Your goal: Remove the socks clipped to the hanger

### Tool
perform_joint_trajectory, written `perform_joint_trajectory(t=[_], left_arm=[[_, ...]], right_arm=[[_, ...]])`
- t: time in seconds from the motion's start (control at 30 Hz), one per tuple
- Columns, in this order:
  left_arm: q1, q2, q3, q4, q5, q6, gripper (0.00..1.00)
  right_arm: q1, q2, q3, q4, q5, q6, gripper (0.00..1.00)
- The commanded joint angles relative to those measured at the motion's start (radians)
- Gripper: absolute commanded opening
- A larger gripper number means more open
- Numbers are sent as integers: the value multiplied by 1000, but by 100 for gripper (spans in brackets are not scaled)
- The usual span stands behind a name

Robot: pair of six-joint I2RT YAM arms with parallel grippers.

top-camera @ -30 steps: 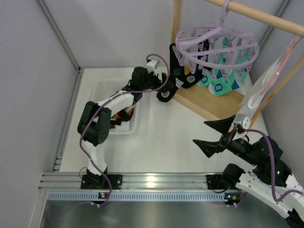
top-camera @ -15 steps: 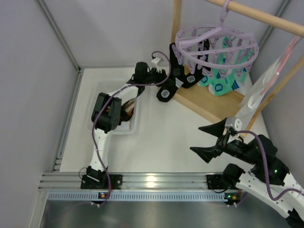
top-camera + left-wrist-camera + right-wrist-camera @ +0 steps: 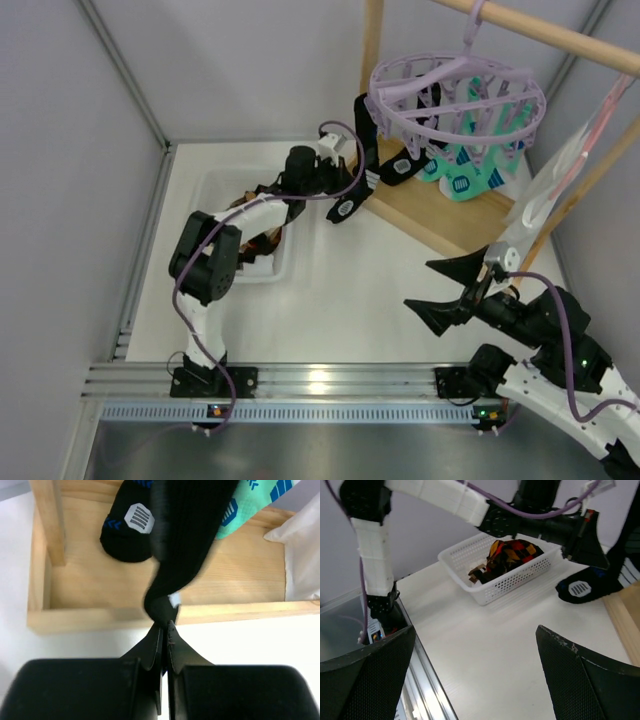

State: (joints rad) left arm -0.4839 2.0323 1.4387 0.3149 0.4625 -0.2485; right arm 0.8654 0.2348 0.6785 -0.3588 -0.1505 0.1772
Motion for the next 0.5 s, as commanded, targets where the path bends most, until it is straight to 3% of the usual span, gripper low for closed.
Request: perform_joint_trajectory(t=[0.0, 0.27, 0.47], left_arm=[[-65, -264, -136, 73, -307, -3, 0], [-335, -595, -447, 67, -804, 35, 0], [-579, -681, -489, -9, -1071, 80, 0]], right_arm=[[-9, -26, 12, 55, 113, 38, 99], [-9, 38, 118, -6, 379, 169, 99], [-11, 153, 282, -67, 482, 179, 99]])
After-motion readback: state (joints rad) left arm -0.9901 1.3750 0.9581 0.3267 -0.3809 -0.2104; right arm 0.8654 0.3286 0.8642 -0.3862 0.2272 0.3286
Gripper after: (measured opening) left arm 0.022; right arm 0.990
